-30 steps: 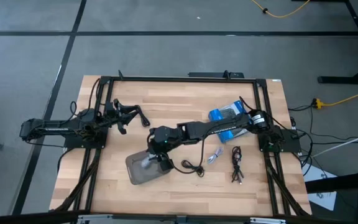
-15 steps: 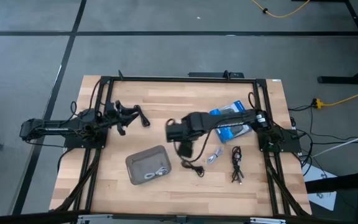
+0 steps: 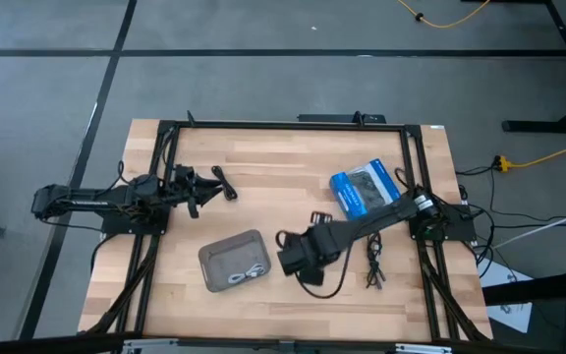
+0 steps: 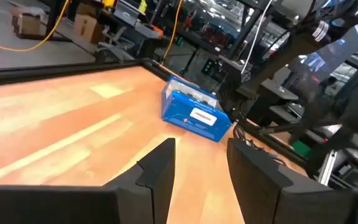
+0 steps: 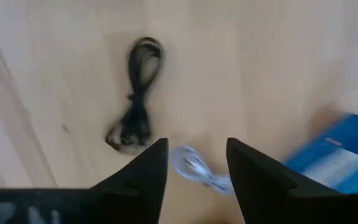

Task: Pick and place USB-C Cables
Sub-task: Put the bottom left black charger cable into the black bin

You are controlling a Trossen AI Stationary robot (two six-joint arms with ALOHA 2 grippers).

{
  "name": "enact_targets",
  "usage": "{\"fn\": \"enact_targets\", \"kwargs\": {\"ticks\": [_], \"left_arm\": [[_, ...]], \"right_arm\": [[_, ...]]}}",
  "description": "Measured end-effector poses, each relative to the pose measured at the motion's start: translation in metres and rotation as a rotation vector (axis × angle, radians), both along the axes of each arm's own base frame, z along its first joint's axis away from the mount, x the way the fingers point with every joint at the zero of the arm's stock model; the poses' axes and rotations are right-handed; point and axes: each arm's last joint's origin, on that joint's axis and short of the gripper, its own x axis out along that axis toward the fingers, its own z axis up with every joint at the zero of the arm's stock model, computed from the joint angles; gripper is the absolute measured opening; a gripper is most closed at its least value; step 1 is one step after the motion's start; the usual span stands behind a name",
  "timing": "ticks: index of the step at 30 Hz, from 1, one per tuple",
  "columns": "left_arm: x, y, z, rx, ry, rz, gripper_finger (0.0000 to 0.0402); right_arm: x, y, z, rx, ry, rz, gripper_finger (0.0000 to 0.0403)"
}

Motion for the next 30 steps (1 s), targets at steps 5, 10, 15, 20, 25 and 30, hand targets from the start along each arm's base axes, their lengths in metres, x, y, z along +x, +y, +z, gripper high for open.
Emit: {"fn": "enact_targets", "kwargs": {"ticks": [5,10,15,20,25,30], "left_arm": [[0.000,-0.002,0.001,0.022,-0.005,-0.008,0.0140],[0.000,-0.004,0.001,0.022,-0.006,-0.025,0.0140],[0.000,-0.005,0.001,0.022,-0.006,-0.025,0.0140],[0.000,-0.007,0.001,0.022,-0.006,-0.036,0.0140],[0.000,-0.006,0.001,0.021,-0.005,-0.020,0.0140],[0.000,-0.006,0.001,0.021,-0.005,-0.019,0.0140]], "right_arm": [[-0.002,-0.001,-0.058,0.039,0.052,-0.001,0.0166],[-0.001,-0.003,-0.089,0.186,0.048,0.015,0.0166],[0.001,-0.002,-0.109,0.261,-0.002,0.051,0.0166],[-0.006,-0.004,-0.127,0.316,-0.007,0.010,0.0166],[-0.012,-0.007,-0.138,0.282,-0.026,-0.087,0.0152],[-0.011,-0.009,-0.132,0.164,-0.010,-0.102,0.0035]]}}
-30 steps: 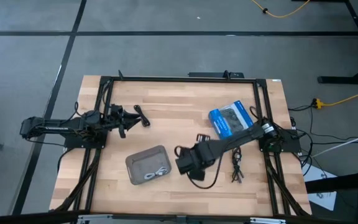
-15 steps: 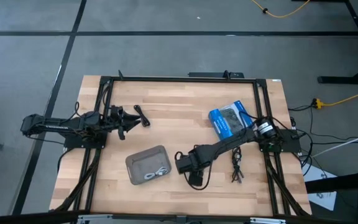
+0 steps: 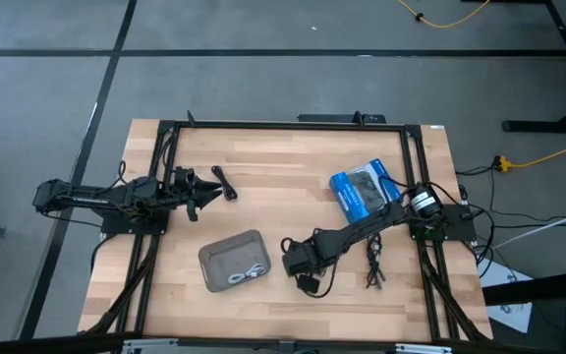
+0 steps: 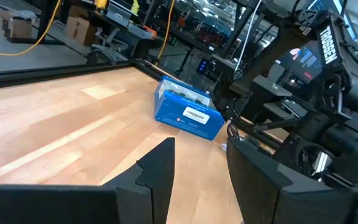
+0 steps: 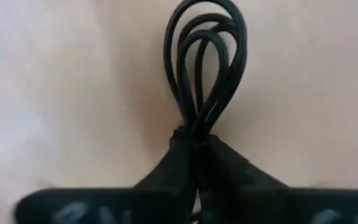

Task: Pick and place USB-C Cables
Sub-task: Put the bottom left black charger cable into the black bin

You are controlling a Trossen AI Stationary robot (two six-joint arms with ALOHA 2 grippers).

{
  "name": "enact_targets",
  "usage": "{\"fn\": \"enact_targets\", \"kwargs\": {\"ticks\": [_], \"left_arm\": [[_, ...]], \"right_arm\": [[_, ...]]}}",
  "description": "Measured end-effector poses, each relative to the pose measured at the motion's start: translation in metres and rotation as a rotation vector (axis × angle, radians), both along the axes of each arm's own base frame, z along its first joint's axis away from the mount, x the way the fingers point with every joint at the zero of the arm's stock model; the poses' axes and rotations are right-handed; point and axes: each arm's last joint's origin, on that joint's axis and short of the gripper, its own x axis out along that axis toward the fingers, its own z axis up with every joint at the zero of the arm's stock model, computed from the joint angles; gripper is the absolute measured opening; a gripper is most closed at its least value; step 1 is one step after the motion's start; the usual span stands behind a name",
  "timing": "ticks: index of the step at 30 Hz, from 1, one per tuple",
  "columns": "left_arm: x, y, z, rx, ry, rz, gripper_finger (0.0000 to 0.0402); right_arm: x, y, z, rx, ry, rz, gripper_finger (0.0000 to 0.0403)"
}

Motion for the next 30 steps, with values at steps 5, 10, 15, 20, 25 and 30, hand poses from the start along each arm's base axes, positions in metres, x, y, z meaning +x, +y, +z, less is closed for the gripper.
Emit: {"fn": "enact_targets", "kwargs": {"ticks": [5,10,15,20,25,30], "left_arm": [[0.000,0.000,0.000,-0.017,-0.004,0.000,0.0140],[0.000,0.000,0.000,-0.018,-0.004,0.000,0.0140],[0.000,0.000,0.000,-0.018,-0.005,0.000,0.0140],[0.000,0.000,0.000,-0.019,-0.004,0.000,0.0140],[0.000,0.000,0.000,-0.018,-0.002,0.000,0.0140],[0.000,0.000,-0.001,-0.018,0.004,0.000,0.0140]], "right_arm": [[0.012,-0.007,0.035,-0.306,-0.013,0.061,0.0027],[0.030,-0.008,0.095,-0.554,-0.200,0.070,0.0024],[0.064,0.009,0.122,-0.337,-0.483,0.329,0.0024],[0.089,0.016,0.131,-0.150,-0.732,0.487,0.0024],[0.102,0.009,0.128,-0.130,-0.813,0.465,0.0031],[0.104,0.000,0.126,-0.111,-0.798,0.400,0.0120]]}}
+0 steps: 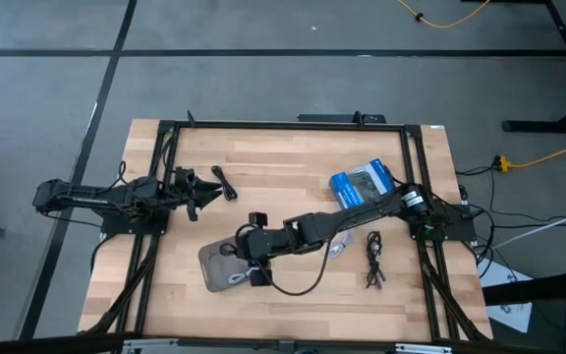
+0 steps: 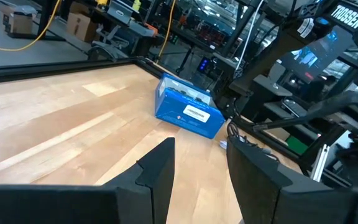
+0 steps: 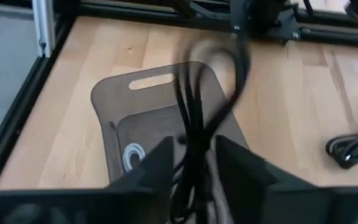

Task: Pick and place USB-C Cables
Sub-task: Put the bottom left black charger cable into the black bin, then put the purple charger cable into the black bin

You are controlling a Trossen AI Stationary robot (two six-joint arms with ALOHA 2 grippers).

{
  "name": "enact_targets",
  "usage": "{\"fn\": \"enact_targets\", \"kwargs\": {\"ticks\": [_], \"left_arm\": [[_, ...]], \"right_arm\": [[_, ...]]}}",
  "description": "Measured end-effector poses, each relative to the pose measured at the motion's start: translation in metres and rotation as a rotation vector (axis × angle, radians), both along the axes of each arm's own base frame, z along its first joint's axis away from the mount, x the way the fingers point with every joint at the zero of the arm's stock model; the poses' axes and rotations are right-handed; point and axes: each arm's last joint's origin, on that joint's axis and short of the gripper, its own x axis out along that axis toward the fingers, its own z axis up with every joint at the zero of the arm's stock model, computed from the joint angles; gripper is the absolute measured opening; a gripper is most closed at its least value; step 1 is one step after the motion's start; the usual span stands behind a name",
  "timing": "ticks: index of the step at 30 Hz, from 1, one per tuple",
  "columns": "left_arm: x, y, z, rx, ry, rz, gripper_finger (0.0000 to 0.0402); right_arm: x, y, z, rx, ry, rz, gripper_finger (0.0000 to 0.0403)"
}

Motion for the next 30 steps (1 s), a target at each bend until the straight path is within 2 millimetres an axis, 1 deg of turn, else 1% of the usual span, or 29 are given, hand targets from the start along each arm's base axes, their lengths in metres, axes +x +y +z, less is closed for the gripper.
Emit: {"fn": "enact_targets", "kwargs": {"ticks": [3,5,7,9,14,16,18,21,24,26,28,30], "left_arm": [[0.000,0.000,0.000,0.000,0.001,0.000,0.0140],[0.000,0.000,0.000,0.000,0.000,0.000,0.0140],[0.000,0.000,0.000,0.000,0.001,0.000,0.0140],[0.000,0.000,0.000,0.000,0.001,0.000,0.0140],[0.000,0.000,0.000,0.000,0.001,0.000,0.0140],[0.000,0.000,0.000,0.000,0.001,0.000,0.0140],[0.000,0.000,0.000,0.000,0.000,0.000,0.0140],[0.000,0.000,0.000,0.000,0.005,0.000,0.0140],[0.000,0.000,0.000,0.000,0.005,-0.001,0.0140],[0.000,0.000,-0.001,0.000,0.007,0.000,0.0140],[0.000,0.000,-0.001,0.000,0.007,0.000,0.0140],[0.000,0.000,-0.001,0.000,0.008,-0.001,0.0140]], "right_arm": [[0.000,-0.002,0.000,0.041,0.007,-0.040,0.0174],[-0.002,-0.003,0.000,0.068,0.042,-0.061,0.0198],[-0.008,-0.004,0.006,0.091,0.120,-0.102,0.0211],[-0.019,-0.008,0.018,0.071,0.233,-0.182,0.0215],[-0.064,-0.022,0.045,-0.023,0.527,-0.543,0.0201],[-0.079,-0.024,0.052,-0.046,0.592,-0.676,0.0190],[-0.081,-0.019,0.055,0.005,0.557,-0.685,0.0178],[-0.088,-0.012,0.056,0.030,0.586,-0.666,0.0162],[-0.098,-0.011,0.053,0.008,0.609,-0.677,0.0148],[-0.104,-0.012,0.055,0.027,0.624,-0.693,0.0142],[-0.119,-0.017,0.058,0.022,0.639,-0.703,0.0137],[-0.133,-0.022,0.060,0.034,0.638,-0.753,0.0135]]}}
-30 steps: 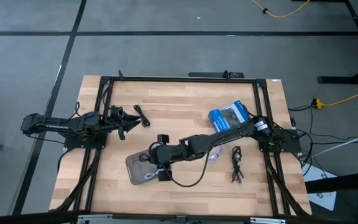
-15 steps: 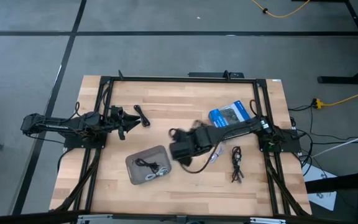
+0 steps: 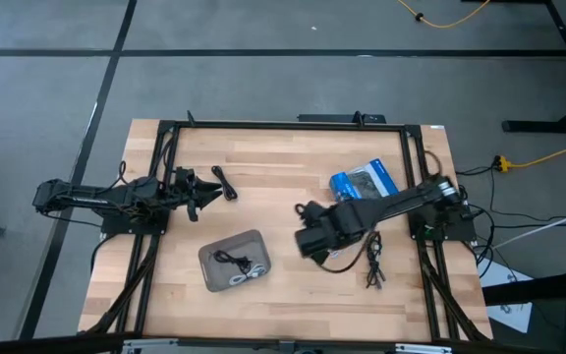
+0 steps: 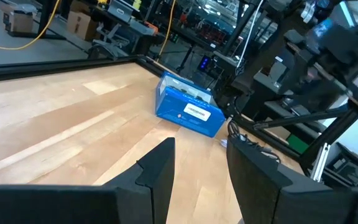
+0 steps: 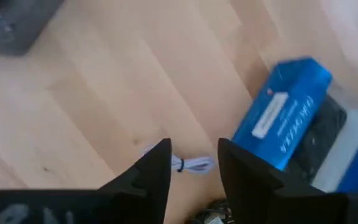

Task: Pick and place USB-C Cables
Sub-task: Put the purple charger cable into the black bin

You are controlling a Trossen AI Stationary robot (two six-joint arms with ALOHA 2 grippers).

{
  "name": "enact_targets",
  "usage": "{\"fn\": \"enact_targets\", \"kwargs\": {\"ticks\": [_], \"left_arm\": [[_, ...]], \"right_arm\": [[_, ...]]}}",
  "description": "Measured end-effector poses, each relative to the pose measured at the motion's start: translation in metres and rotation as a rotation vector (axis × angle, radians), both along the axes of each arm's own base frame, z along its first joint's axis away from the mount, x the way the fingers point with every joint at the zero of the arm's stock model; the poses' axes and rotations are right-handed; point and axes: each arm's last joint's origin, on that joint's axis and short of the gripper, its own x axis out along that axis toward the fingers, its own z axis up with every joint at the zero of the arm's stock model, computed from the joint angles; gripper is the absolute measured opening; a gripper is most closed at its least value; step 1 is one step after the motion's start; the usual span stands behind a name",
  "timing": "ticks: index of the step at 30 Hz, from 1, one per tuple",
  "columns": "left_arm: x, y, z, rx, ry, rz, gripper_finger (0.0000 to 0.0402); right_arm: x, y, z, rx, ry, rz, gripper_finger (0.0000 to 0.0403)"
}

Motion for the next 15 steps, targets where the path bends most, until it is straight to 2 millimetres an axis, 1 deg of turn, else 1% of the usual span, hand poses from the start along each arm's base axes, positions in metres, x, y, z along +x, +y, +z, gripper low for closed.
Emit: {"fn": "enact_targets", "kwargs": {"ticks": [3,5,7,8,11,15], "left_arm": [[0.000,0.000,0.000,0.000,0.004,0.000,0.0140],[0.000,0.000,-0.001,0.000,0.011,0.001,0.0140],[0.000,0.000,-0.001,0.000,0.012,0.004,0.0140],[0.000,0.000,-0.001,0.000,0.014,0.007,0.0140],[0.000,0.000,-0.002,0.000,0.017,0.012,0.0140],[0.000,0.000,-0.002,0.000,0.020,0.015,0.0140]], "right_arm": [[-0.030,-0.009,-0.005,0.004,0.032,-0.069,0.0134],[-0.049,-0.012,-0.008,0.017,0.023,-0.136,0.0134],[-0.069,-0.012,-0.019,0.009,0.045,-0.203,0.0134],[-0.076,-0.011,-0.025,0.019,0.033,-0.227,0.0134],[-0.092,-0.004,-0.046,0.072,-0.033,-0.256,0.0134],[-0.095,0.008,-0.082,0.170,-0.162,-0.208,0.0134]]}}
